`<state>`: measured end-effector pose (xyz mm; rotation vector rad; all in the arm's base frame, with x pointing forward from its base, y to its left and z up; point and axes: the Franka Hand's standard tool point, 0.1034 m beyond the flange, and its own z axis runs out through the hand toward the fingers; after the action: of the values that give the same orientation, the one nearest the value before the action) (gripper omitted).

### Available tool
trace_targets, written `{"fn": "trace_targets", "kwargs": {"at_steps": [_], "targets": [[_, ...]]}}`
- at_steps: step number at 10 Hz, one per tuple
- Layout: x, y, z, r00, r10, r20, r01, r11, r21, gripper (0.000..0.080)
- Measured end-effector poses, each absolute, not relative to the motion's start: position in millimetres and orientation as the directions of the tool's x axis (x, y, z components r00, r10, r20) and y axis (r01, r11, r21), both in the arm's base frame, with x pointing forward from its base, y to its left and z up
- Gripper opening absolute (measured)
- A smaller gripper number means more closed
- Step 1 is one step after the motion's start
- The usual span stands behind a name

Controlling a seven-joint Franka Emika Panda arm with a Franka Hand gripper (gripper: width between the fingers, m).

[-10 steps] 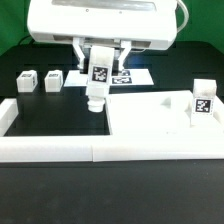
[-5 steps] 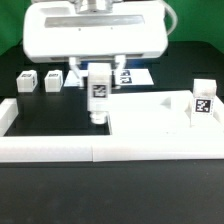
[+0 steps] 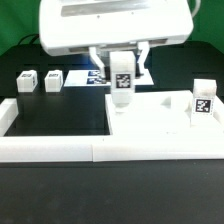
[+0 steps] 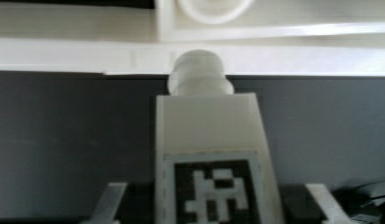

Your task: Assemble square table

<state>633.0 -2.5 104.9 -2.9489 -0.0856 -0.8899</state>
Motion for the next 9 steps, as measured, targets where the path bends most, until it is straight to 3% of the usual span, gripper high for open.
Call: {"fn": "trace_targets", "kwargs": {"at_steps": [4,9], "targets": [[622,4,86.5,0.834,0.039,0.55,0.073,-0.997,-0.04,0.0288],[606,1,81.4,0.832,0.043,0.553,0.07,-0.997,-0.028,0.0288]]}}
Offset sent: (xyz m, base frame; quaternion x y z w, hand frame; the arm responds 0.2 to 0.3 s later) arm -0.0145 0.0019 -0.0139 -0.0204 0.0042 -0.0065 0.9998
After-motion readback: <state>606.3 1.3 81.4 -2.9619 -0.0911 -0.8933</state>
